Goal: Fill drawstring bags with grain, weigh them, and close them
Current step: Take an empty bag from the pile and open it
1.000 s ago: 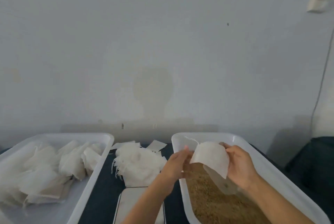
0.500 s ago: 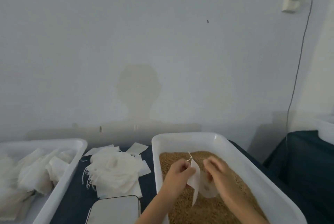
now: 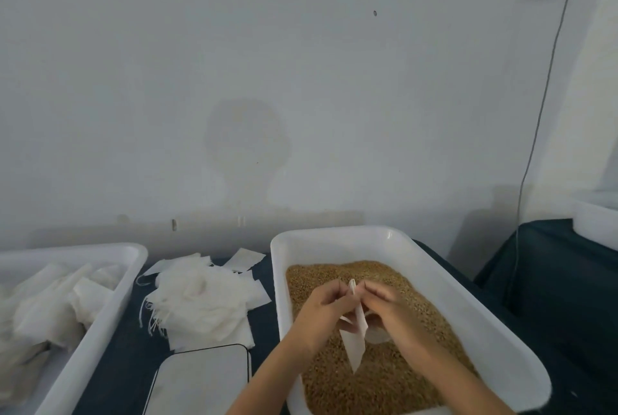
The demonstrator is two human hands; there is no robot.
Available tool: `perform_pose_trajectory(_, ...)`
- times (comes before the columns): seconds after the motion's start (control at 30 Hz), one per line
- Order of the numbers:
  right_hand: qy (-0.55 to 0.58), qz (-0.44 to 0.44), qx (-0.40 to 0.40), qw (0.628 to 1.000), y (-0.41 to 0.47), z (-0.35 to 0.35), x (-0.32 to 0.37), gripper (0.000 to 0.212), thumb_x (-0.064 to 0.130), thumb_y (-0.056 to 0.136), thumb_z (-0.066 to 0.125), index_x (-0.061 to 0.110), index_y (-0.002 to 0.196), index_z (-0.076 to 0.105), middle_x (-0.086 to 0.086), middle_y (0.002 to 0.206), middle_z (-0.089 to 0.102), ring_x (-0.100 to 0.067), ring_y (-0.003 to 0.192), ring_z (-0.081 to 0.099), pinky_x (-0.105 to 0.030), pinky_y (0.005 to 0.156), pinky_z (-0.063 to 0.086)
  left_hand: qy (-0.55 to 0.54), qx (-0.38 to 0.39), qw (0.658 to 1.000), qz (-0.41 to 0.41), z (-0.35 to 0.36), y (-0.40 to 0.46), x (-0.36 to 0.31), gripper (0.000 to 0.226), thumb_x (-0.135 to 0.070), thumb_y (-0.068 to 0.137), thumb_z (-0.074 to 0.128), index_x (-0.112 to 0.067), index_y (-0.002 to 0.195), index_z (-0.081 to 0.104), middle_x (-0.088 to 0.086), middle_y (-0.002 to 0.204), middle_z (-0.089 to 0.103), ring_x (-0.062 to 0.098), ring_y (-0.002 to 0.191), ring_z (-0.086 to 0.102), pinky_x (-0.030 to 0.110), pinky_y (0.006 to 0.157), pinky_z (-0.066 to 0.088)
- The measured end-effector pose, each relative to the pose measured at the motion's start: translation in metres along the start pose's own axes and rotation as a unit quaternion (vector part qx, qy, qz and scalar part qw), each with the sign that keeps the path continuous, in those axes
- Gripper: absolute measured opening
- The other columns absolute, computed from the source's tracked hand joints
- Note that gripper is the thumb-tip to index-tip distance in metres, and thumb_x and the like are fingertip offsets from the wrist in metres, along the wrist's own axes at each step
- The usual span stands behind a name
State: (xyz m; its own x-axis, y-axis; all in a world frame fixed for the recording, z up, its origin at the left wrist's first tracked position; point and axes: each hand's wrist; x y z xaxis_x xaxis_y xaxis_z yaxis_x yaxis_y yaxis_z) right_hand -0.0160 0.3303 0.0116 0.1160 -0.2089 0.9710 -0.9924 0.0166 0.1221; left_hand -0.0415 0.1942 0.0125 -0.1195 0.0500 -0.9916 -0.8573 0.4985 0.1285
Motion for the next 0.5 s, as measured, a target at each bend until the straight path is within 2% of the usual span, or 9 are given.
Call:
perform_pose_trajectory(0.2,-0.02,-0.021,0.024,0.999,0.002,0.0,0.001,0.035,0.01,0.097,0.046,0.014,0.063,0.051,0.011,0.05,0.051,0.001,0.045,0.047,-0.009,0.047,0.036,0.021,-0.013,1.0,0.013,0.0,-0.001,0.002,0.012,-0.013,0.092,0.056,-0.004,0.085,0.052,0.003,0.074,0.059,0.014,0.071,0.063,0.028,0.074,0.056)
perform_pose_trajectory(0.3,-0.056,-0.029,0.017,0.998,0.0,0.002,0.002,0.031,0.013,0.097,0.047,0.011,0.068,0.055,0.011,0.053,0.055,0.001,0.049,0.052,-0.01,0.05,0.041,0.035,-0.02,0.999,0.012,0.0,0.0,0.003,0.008,-0.007,0.092,0.053,-0.004,0.085,0.052,0.006,0.075,0.059,0.016,0.072,0.063,0.03,0.076,0.056)
perform_pose_trajectory(0.4,-0.101,-0.038,-0.033,0.994,0.0,0.0,0.001,0.026,0.014,0.096,0.05,0.005,0.073,0.058,0.002,0.062,0.059,-0.006,0.055,0.057,-0.017,0.056,0.047,0.064,-0.064,0.996,0.016,-0.001,0.002,0.007,0.01,0.0,0.087,0.053,-0.006,0.081,0.048,0.009,0.077,0.053,0.019,0.072,0.059,0.034,0.075,0.057)
perform_pose_trajectory(0.5,-0.15,-0.044,-0.097,0.983,0.001,-0.003,-0.002,0.025,0.012,0.093,0.053,-0.001,0.073,0.058,-0.006,0.063,0.055,-0.014,0.057,0.051,-0.027,0.06,0.045,0.105,-0.126,0.985,0.047,-0.003,0.002,0.011,0.018,0.004,0.087,0.05,-0.013,0.084,0.044,0.006,0.074,0.047,0.019,0.067,0.053,0.031,0.066,0.055)
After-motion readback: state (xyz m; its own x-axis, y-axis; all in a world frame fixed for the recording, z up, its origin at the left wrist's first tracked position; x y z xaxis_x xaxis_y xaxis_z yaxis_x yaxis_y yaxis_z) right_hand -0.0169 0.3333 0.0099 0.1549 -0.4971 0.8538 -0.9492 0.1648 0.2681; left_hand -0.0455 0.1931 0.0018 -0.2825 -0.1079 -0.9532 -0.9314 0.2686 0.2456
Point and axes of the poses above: each hand's wrist, its own y-axis towards the middle knuckle, its own z-axis out of the palm, x = y × z
